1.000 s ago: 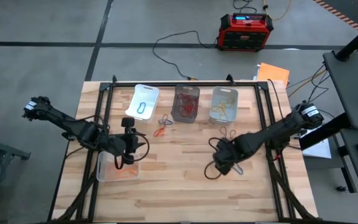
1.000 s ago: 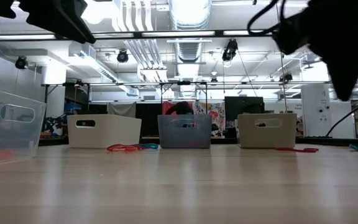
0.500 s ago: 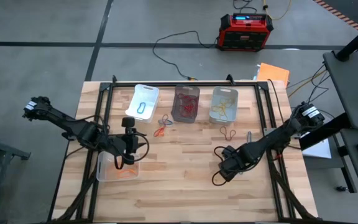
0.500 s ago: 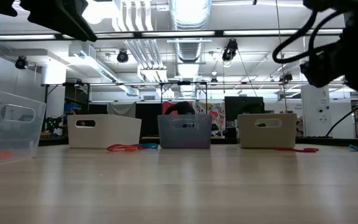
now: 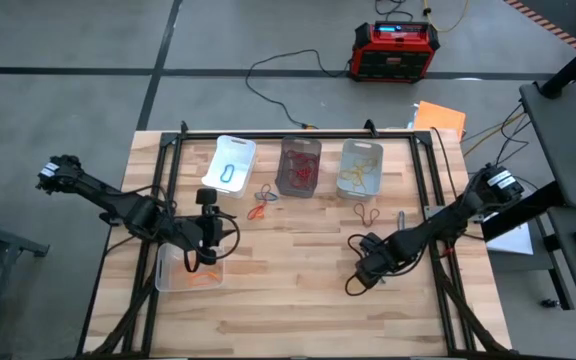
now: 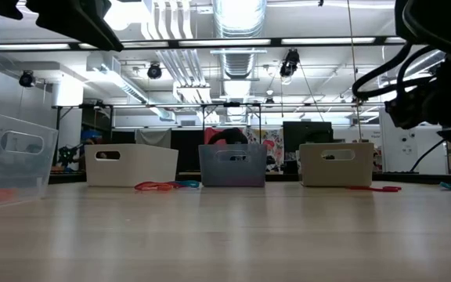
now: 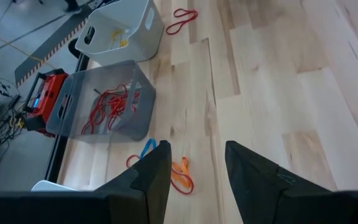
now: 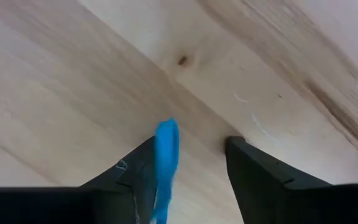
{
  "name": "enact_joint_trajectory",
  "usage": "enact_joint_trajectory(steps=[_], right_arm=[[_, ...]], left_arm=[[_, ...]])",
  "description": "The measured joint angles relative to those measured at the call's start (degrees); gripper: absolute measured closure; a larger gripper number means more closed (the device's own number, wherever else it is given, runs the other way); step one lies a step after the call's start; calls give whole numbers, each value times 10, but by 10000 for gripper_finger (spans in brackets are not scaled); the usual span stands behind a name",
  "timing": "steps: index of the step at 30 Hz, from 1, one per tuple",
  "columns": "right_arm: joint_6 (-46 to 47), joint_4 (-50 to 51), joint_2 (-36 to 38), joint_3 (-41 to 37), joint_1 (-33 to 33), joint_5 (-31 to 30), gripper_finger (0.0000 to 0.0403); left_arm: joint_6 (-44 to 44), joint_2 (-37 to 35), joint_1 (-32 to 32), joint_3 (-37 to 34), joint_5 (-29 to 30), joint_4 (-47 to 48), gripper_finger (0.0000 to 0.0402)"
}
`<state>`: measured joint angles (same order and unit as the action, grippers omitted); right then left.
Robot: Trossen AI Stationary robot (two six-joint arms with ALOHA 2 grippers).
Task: Sort rubber bands into baskets
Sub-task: Put the blue rubber band into the white bin
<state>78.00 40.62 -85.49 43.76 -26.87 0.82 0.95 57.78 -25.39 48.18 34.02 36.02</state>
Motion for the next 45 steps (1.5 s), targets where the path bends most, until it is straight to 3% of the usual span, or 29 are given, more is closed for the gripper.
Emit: enact_joint_trajectory(steps=[5,10,12,20,26,31,39,45], right_arm=[[-14,-3,0,-2,0,-8,275],[-49,-7,0,6,0,-13,367],[-72,-11,0,16,0,-29,385],[-199,-109,4,69,9,-148,393],[-380,-281,4,85,37,-235,394],[-538,-435,4,84,72,-235,394],[-720,-590,1,83,114,-228,394],[-810,-684,1,83,135,-165,394]], left_arm=[[0,0,0,0,0,-1,265],[0,0,0,0,0,-8,265],[0,0,0,-3,0,-19,265],[-45,0,0,-55,-7,-139,265],[-60,0,0,-93,-15,-241,265],[-63,-1,0,-123,-35,-343,265],[-63,1,0,-174,-36,-481,265],[-63,14,5,-209,-37,-583,265]])
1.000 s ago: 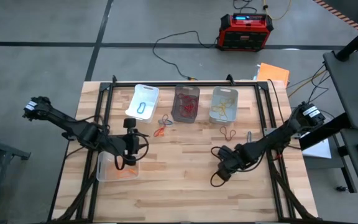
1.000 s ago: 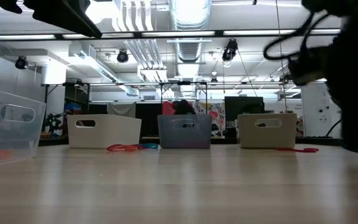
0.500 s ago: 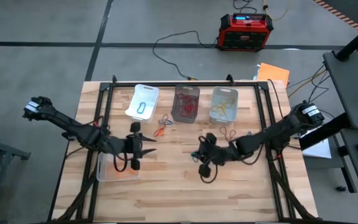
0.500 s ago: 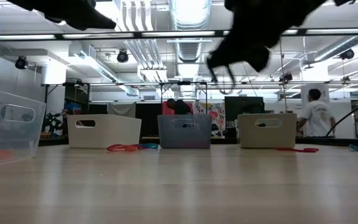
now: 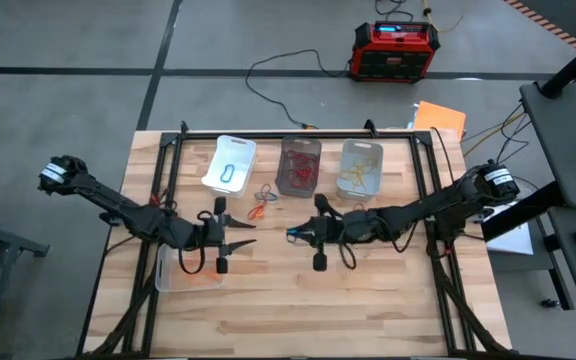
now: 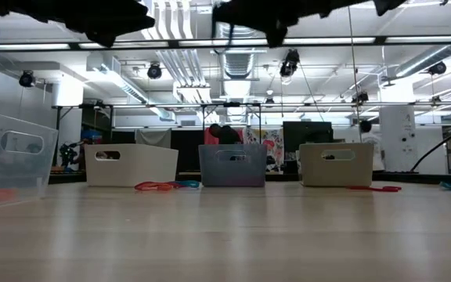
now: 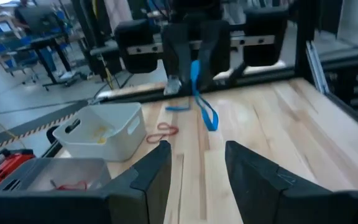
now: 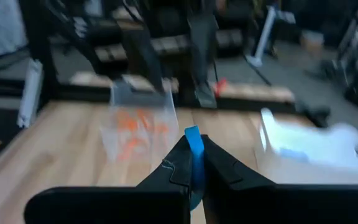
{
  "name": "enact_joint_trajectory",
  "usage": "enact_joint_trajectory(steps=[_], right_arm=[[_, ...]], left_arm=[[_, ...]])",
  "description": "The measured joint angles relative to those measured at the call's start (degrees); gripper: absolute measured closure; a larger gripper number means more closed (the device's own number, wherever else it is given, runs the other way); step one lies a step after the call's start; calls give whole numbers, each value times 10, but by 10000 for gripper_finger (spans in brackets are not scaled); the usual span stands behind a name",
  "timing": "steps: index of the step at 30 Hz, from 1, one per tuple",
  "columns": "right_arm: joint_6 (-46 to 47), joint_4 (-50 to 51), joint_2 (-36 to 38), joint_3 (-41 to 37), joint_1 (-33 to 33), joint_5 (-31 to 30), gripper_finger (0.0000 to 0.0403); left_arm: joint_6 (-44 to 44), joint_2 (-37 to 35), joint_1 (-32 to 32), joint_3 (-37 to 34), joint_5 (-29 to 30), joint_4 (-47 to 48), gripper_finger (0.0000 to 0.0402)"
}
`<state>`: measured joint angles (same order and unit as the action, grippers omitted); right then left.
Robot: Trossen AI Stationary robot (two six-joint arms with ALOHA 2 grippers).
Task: Sort rubber bands into baskets
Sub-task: Put the blue rubber band into the white bin
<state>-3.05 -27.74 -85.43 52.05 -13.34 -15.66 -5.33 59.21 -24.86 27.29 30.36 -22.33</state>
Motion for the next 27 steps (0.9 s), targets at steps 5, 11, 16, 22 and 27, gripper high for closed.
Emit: enact_joint_trajectory(steps=[5,11,16,22,27], right_arm=[[-54,-78,0,0,16,71,394],[-75,-103,0,1,25,101,394],[-76,-103,0,2,25,101,394],[-85,-103,0,2,25,102,394],[-86,-101,0,2,25,101,394]], left_arm=[[0,29,16,-17,-29,-88,265],[-9,95,34,-13,-89,-200,265],[-17,157,52,9,-89,-242,265],[-18,219,68,46,-124,-260,265],[-18,248,75,66,-156,-263,265]])
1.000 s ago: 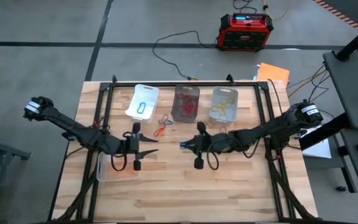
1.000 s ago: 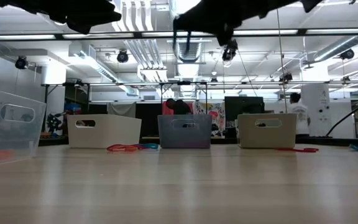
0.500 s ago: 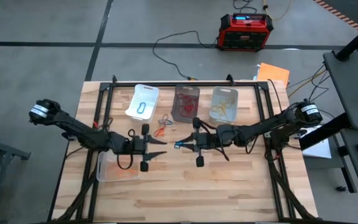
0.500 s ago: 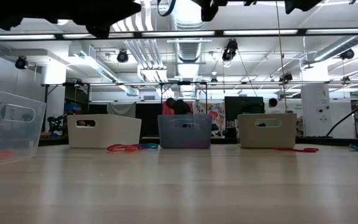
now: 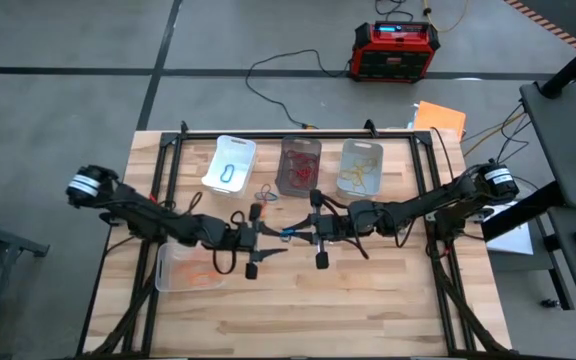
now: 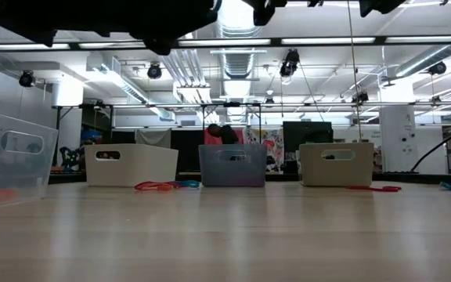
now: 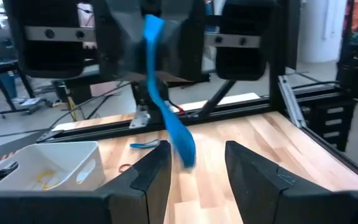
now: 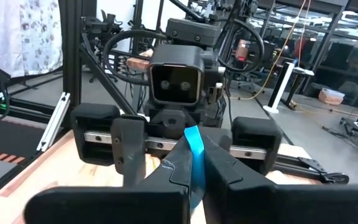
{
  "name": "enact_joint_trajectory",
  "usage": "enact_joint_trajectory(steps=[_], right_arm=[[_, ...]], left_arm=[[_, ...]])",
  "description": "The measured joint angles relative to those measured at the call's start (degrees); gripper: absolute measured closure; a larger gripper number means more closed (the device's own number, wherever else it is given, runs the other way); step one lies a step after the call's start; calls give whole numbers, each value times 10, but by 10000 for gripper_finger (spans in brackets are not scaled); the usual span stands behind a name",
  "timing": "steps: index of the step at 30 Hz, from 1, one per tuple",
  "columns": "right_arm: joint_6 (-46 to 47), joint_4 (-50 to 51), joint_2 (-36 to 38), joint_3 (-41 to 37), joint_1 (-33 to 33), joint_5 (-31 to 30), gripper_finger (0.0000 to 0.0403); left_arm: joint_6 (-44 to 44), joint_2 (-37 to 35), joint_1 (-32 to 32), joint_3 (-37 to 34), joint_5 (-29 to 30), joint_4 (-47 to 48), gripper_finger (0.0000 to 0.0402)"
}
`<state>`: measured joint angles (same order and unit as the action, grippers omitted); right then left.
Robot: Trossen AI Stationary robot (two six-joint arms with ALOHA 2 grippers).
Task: Sort rubber bands into baskets
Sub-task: Put the blue rubber band into the white bin
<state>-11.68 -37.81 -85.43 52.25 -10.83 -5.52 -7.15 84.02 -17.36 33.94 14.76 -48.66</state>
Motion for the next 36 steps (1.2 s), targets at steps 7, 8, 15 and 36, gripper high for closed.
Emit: enact_joint_trajectory(steps=[7,8,15,36], right_arm=[[-1,11,0,0,0,0,394],[0,11,0,0,0,0,394],[25,11,0,0,0,0,381],[147,89,35,1,0,-79,206]], left_arm=[[-8,6,1,4,1,-4,315],[-8,6,2,3,2,-5,336],[-14,5,3,2,12,-7,398],[-42,-186,15,19,183,409,402]])
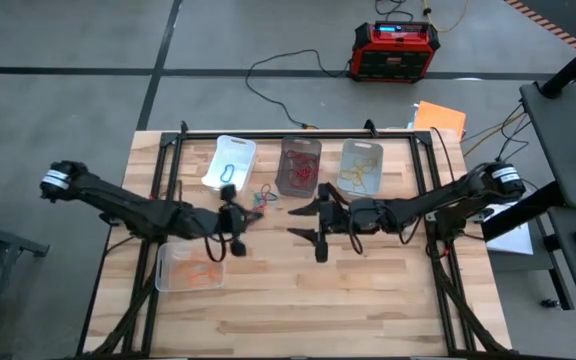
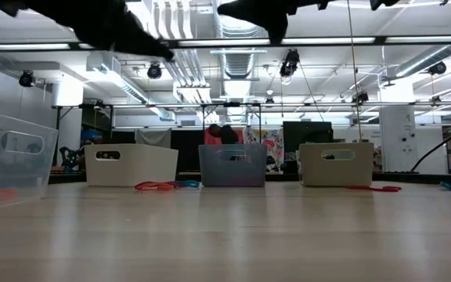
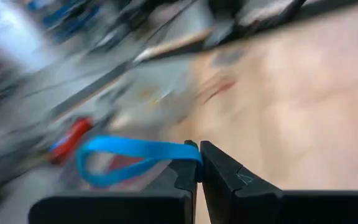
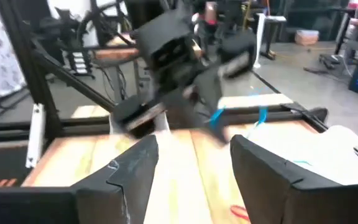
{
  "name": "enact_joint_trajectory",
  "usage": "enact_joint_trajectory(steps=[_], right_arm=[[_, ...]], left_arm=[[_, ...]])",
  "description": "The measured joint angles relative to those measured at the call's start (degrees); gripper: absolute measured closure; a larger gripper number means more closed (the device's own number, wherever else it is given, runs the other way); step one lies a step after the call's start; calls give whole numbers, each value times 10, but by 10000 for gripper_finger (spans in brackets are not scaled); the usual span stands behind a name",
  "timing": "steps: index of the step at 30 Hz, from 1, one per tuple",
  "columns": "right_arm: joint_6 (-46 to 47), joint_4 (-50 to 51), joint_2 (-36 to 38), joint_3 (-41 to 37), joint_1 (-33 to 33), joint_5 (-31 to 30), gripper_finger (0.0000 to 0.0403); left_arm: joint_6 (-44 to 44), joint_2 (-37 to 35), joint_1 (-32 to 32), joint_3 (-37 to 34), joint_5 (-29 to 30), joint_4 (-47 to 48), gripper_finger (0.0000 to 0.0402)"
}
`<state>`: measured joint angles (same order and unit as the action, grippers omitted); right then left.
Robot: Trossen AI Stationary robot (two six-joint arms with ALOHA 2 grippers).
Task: Sort rubber bands into baskets
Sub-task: Put the blue rubber band into the white bin
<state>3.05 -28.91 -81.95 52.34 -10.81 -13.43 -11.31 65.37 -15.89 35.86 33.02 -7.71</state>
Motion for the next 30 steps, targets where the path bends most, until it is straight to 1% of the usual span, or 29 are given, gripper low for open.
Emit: enact_joint_trajectory(steps=[3,4,5,7,11,13,14,17,18,19,20,24,27,30], right_arm=[[-1,6,1,0,0,-2,205],[-2,6,0,0,0,-2,206],[-4,5,-2,0,0,-1,207],[-6,8,-3,0,0,-1,209],[-5,13,-3,0,1,-2,211],[-5,15,-3,0,1,-2,211],[-5,17,-3,0,1,-2,211],[0,22,-3,0,1,-1,211],[0,24,-3,0,1,-1,211],[0,25,-3,0,1,-2,211],[0,25,-3,0,1,-2,211],[0,28,-3,0,1,-2,211],[0,34,-3,0,1,-2,211],[0,36,-3,0,1,-2,211]], left_arm=[[-3,-39,20,17,110,140,402],[-3,-48,31,21,135,181,402],[-2,-57,46,26,144,220,402],[1,-68,84,32,128,278,402],[2,-78,196,48,19,353,402],[-1,-76,261,64,-54,383,402],[-3,-75,297,73,-102,401,402],[-9,-63,409,100,-279,428,401],[-10,-57,442,107,-329,430,402],[-9,-49,475,115,-364,434,401],[-8,-40,503,124,-385,435,401],[-17,5,581,151,-394,466,401],[-21,39,601,163,-396,475,401],[-21,70,600,166,-396,483,401]])
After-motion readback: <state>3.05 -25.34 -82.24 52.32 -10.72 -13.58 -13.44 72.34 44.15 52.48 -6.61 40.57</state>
